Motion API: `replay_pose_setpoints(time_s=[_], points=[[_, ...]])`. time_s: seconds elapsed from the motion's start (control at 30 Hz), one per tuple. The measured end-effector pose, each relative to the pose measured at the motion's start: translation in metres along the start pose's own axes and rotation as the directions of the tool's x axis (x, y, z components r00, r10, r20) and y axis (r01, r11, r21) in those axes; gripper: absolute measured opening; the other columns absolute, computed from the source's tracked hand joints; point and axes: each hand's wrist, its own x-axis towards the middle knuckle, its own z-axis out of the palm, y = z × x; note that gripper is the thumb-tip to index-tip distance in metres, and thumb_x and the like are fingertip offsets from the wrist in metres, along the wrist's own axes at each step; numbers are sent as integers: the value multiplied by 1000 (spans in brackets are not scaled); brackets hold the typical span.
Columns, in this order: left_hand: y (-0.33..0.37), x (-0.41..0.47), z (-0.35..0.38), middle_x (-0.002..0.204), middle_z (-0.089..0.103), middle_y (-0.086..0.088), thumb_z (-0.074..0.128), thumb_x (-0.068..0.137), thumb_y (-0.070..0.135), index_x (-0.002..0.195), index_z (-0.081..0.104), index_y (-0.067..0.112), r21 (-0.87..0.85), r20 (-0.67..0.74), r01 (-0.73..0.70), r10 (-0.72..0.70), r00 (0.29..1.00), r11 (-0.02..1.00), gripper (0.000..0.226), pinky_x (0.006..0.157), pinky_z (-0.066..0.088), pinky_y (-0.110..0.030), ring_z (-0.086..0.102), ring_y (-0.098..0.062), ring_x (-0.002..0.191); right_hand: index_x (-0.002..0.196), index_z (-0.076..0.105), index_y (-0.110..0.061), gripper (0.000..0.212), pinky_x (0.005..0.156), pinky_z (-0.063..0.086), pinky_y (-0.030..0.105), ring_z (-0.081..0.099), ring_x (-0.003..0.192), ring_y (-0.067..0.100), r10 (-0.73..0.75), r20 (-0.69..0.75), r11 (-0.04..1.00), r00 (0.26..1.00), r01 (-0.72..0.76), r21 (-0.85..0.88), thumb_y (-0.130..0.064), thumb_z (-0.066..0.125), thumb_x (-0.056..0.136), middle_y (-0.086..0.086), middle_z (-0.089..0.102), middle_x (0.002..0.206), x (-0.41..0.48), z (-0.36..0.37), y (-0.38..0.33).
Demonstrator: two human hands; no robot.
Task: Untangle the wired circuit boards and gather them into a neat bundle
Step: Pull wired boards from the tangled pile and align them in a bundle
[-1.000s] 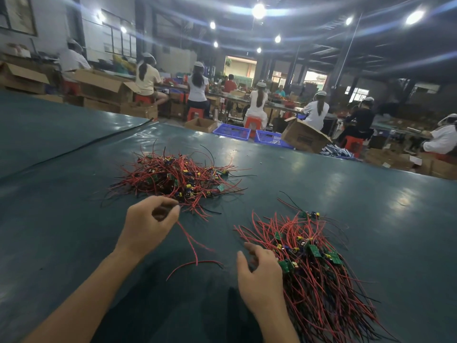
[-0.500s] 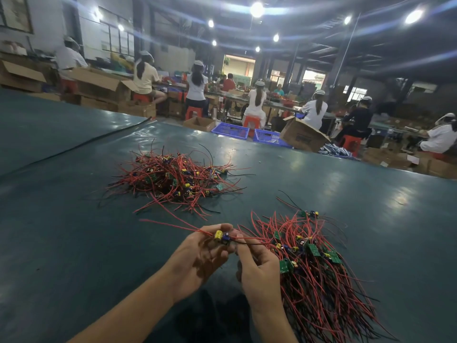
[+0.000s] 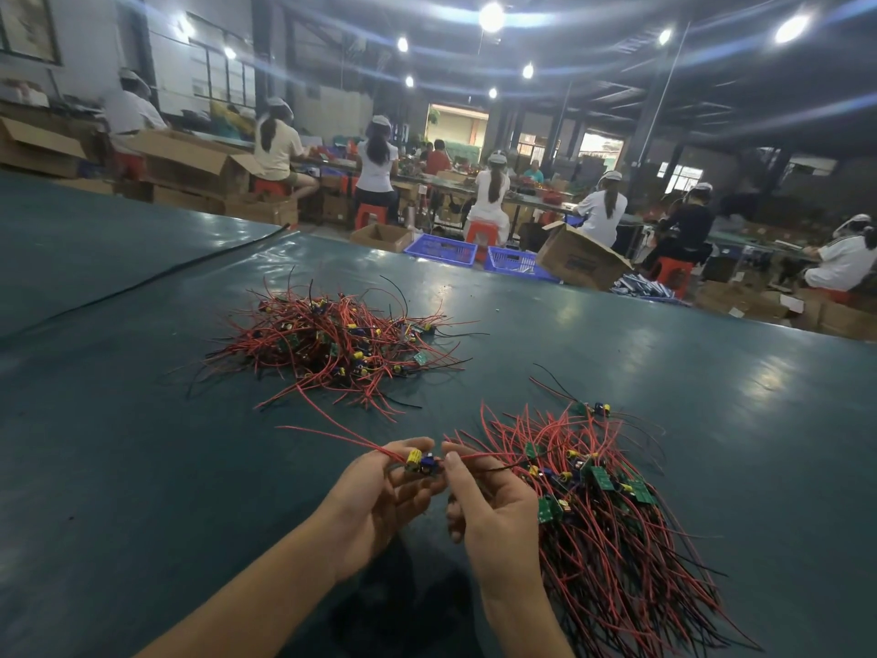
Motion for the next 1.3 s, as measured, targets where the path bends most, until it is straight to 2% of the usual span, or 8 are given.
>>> replay_pose_setpoints(time_s=[0.2,0.3,0.4,0.53,0.83,0.97,1.17,1.3], points=[[-5,-2,0,85,73,-15,37,88,-11,99,65,3,219,107,-37,14,994,975,33,51,53,-24,66,-19,58,70,71,-13,21,38,38,20,48,43,9,29,-130,999,991,-23,45,-9,65,90,3,63,59,5,-4,1],[-5,-4,0,86,72,-13,62,85,5,92,71,5,254,173,-107,63,983,961,11,51,51,-24,63,-18,59,83,69,-5,9,42,44,18,57,50,7,67,-121,994,990,-56,97,-4,64,90,6,70,68,5,-5,-2],[-5,-3,0,82,71,-13,78,66,36,84,75,7,267,154,-185,147,977,946,35,53,51,-22,61,-15,58,82,71,-8,6,53,53,23,66,66,17,113,-153,991,982,-101,86,-8,68,87,8,74,76,6,-6,0],[-8,-2,0,83,72,-15,79,58,27,89,74,1,259,137,-263,234,962,929,40,57,54,-19,66,-14,61,70,74,-14,15,75,52,43,64,78,34,258,-173,952,951,-219,215,-12,71,85,17,73,83,8,-5,2],[-10,0,-2,84,74,-16,75,73,3,87,75,5,378,205,-391,336,919,839,14,63,54,-20,70,-19,75,66,78,-20,23,51,47,18,57,50,4,185,-196,979,963,-164,123,-17,69,86,-3,67,57,2,3,3],[-13,-2,0,76,74,-7,72,79,-3,81,76,15,474,266,-440,352,897,763,18,64,54,-19,70,-13,70,59,73,-13,31,66,53,33,66,63,18,267,-246,958,932,-230,170,-13,67,90,4,71,63,8,-4,4],[-10,-1,-3,78,75,-8,73,80,2,79,78,17,471,246,-421,343,906,775,16,63,54,-19,71,-15,71,81,65,-5,18,36,40,21,55,40,10,475,-187,855,860,-401,328,-17,61,94,3,67,58,12,-7,-1],[-10,-1,-3,77,74,-6,74,79,4,80,78,17,462,257,-409,323,911,787,14,63,54,-19,70,-13,73,96,66,-3,23,41,38,23,54,49,14,504,-120,823,856,-433,367,-23,68,85,6,65,69,11,-7,3]])
